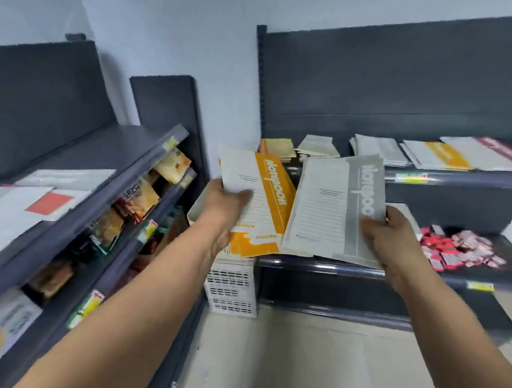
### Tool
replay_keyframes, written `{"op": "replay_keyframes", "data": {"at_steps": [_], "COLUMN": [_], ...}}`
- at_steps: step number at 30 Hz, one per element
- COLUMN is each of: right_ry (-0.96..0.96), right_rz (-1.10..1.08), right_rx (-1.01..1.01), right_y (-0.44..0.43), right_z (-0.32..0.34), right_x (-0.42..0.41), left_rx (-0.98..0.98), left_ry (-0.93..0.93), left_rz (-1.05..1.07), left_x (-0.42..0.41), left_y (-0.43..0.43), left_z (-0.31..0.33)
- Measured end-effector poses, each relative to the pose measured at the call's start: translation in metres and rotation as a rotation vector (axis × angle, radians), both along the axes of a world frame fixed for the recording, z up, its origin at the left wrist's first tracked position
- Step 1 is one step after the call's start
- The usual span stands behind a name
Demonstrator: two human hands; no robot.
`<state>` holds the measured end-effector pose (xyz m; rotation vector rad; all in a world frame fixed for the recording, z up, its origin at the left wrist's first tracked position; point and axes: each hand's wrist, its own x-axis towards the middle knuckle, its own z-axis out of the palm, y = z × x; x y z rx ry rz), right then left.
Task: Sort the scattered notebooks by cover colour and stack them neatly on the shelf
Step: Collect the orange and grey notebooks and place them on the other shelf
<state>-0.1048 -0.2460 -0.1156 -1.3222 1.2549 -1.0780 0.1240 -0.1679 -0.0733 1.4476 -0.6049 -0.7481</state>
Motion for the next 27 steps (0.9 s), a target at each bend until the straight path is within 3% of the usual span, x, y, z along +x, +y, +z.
{"op": "replay_keyframes", "data": {"at_steps": [9, 20, 27], "right_ry": [0.002, 0.125, 0.125], "right_rz": [-0.276, -0.564, -0.71], "right_rx": [0.006, -0.046, 0.048], "right_y": [-0.065, -0.218, -0.27], "right_z": [-0.015, -0.01, -0.019], "right_x": [-0.093, -0.141, -0.171], "left_rx": [0.047, 0.03, 0.039], "left_ry": [-0.084, -0.068, -0.078], "left_rz": [-0.333, -0.446, -0.495], "left_x": [-0.076, -0.11, -0.148], "left_y": [-0.143, -0.367, -0.461], "left_z": [-0.023, -0.03, -0.04]}}
